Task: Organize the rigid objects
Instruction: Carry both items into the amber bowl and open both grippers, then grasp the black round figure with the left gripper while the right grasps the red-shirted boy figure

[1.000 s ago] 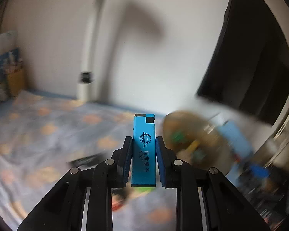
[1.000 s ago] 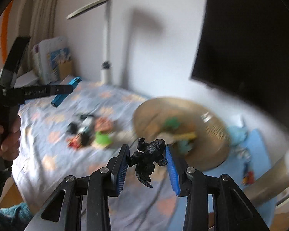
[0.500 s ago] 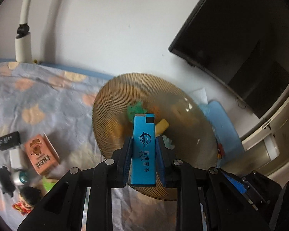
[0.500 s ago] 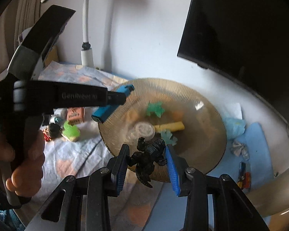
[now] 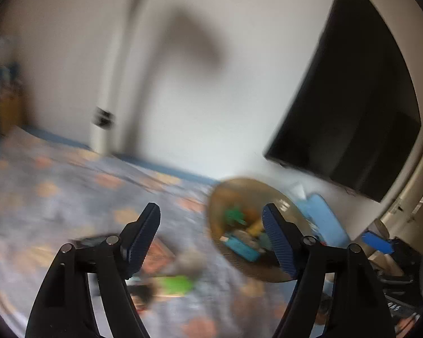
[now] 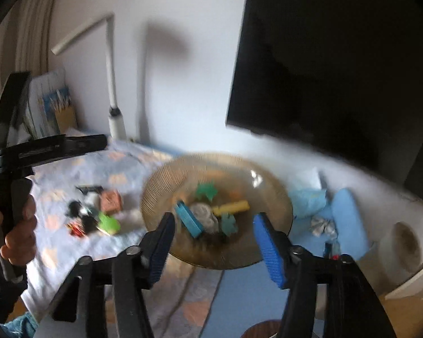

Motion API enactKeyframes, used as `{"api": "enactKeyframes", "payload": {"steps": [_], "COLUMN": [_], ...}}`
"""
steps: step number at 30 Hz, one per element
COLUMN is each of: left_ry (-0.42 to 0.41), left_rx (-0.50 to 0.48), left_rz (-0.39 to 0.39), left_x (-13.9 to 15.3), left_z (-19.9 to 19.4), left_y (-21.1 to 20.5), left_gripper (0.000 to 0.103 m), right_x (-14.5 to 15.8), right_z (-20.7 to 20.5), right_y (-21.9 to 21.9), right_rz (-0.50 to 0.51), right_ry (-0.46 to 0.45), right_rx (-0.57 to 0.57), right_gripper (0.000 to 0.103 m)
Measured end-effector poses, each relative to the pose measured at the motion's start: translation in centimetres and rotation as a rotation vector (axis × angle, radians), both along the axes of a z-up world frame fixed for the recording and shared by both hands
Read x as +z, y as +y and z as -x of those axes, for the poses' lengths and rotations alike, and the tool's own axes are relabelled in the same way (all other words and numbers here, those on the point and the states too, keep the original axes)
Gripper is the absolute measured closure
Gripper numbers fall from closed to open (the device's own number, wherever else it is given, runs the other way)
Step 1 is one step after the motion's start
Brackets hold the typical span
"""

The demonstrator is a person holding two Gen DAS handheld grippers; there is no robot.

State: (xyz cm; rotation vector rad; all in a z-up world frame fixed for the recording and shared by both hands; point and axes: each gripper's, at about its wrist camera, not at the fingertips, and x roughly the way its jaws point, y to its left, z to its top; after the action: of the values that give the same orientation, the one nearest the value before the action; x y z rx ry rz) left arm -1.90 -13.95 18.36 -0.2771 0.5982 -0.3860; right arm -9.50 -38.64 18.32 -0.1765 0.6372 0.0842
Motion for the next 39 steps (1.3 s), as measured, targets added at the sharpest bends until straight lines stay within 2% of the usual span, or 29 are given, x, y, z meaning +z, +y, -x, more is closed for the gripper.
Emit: {"api": "enactKeyframes", "payload": {"steps": [1,4,6,7,9,12,15,18,21,25,32,36,39], "left_ry": [-0.020,-0.047,-0.033,-0.020,0.033,0.106,0.126,0.123,0.090,0.133,0.189,0.235,0.202], "left_rx": [0.044,0.138,0.204,0.228,0.274,0.308,0.335,0.330,0.305,0.279,0.266,0.108,0.084], "left_rz": [-0.015,-0.037,-0.069,-0.085,-0.124,-0.149,-0.203,-0.241,-0.251,-0.259,-0.209,-0.141,-0.122], "left_x": [0.4,0.0,-1.5,-2.3,-5.1,-8.8,-11.5,-12.9,-12.5,-13.0,-13.6,-13.6,-12.4], "left_z": [1.0,3.3,4.2,4.4,4.3,3.8,3.4,3.1,3.8,3.1,2.4,1.7,1.8], "left_y": [1.7,5.7,8.0,8.9,10.8,12.6,13.1,12.9,12.4,11.9,12.5,12.1,12.6], "left_gripper": [0.025,0.009,0.005,0.005,0.006,0.006,0.006,0.006,0.005,0.005,0.005,0.006,0.006], "right_x": [0.5,0.9,0.1,-0.7,-3.3,-8.0,-12.1,-14.4,-15.5,-15.7,-15.7,-16.0,-15.7], "right_z": [0.5,2.3,3.3,3.6,3.9,3.2,2.8,2.8,2.7,2.1,1.7,1.3,0.2], "right_y": [0.7,4.1,7.0,8.1,10.7,13.5,15.6,16.7,16.7,16.2,15.5,16.0,16.8], "right_rz": [0.003,0.007,0.001,-0.008,-0.032,-0.086,-0.070,-0.036,-0.044,-0.071,-0.105,-0.072,-0.107], "right_ry": [-0.014,-0.037,-0.036,-0.031,-0.004,0.097,0.139,0.157,0.170,0.175,0.203,0.225,0.306], "right_rx": [0.009,0.080,0.127,0.143,0.172,0.205,0.216,0.225,0.227,0.221,0.191,0.181,0.202], "right_gripper": [0.041,0.040,0.029,0.019,0.017,0.017,0.017,0.017,0.017,0.017,0.017,0.017,0.017]}}
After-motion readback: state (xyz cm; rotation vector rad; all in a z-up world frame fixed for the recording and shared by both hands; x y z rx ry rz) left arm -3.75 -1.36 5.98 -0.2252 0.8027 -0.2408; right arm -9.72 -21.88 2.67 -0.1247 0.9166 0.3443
